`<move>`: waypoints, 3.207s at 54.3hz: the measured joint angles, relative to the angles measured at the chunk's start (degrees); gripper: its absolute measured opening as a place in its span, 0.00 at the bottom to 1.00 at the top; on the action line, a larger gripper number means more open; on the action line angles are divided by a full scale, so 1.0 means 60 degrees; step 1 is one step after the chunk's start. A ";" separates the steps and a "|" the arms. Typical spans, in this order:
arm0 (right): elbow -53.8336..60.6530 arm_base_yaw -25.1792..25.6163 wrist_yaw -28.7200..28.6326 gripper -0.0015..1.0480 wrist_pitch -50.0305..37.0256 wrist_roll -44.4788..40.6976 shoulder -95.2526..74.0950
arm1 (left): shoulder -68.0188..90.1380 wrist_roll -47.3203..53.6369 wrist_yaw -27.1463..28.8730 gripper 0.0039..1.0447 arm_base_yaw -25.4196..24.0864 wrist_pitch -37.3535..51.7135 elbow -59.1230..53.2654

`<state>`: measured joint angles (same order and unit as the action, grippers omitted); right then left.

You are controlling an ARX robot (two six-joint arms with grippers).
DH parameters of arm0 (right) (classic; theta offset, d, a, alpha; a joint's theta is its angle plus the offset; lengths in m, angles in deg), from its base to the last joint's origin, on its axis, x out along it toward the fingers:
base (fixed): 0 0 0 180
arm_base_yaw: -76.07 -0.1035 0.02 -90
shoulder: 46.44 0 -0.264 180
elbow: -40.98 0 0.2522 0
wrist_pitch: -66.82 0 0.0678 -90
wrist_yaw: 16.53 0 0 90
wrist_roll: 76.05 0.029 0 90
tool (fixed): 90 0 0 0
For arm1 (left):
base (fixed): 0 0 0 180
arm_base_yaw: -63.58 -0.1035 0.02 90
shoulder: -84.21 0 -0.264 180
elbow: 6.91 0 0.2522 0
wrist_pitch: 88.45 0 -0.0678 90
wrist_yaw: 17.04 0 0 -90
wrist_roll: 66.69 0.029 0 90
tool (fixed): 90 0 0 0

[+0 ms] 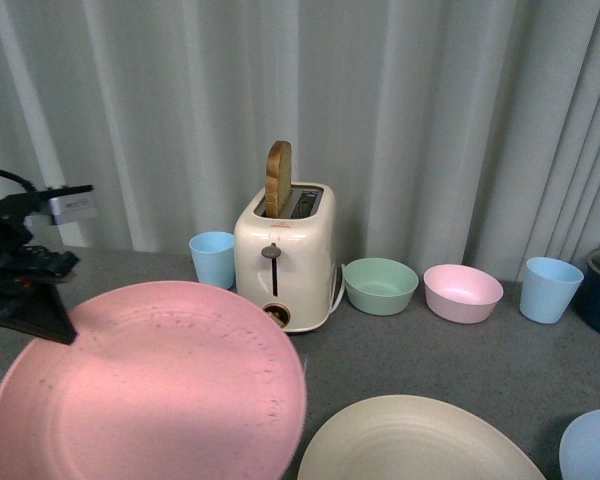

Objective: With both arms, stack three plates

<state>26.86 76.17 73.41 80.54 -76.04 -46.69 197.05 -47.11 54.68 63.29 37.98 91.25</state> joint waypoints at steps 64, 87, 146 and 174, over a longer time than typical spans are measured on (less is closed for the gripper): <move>0.0000 0.0000 -0.0004 0.93 0.0000 0.0000 0.0000 | 0.3002 -0.2484 0.0641 0.03 0.4280 0.0721 0.2255; 0.0000 0.0000 0.0000 0.93 0.0000 0.0000 0.0000 | 0.3144 -0.2841 0.0648 0.24 0.4317 0.0823 0.2368; 0.0000 0.0000 0.0000 0.93 0.0000 0.0000 0.0000 | -0.6878 -0.2401 0.6641 0.67 0.4448 1.1628 -0.7836; 0.0000 0.0000 -0.0004 0.93 0.0000 0.0000 0.0000 | -1.0943 -0.3238 0.4790 0.03 0.1840 1.2637 -1.2225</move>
<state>26.86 76.17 73.39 80.54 -76.04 -46.69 131.39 -66.55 83.42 74.33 113.80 17.90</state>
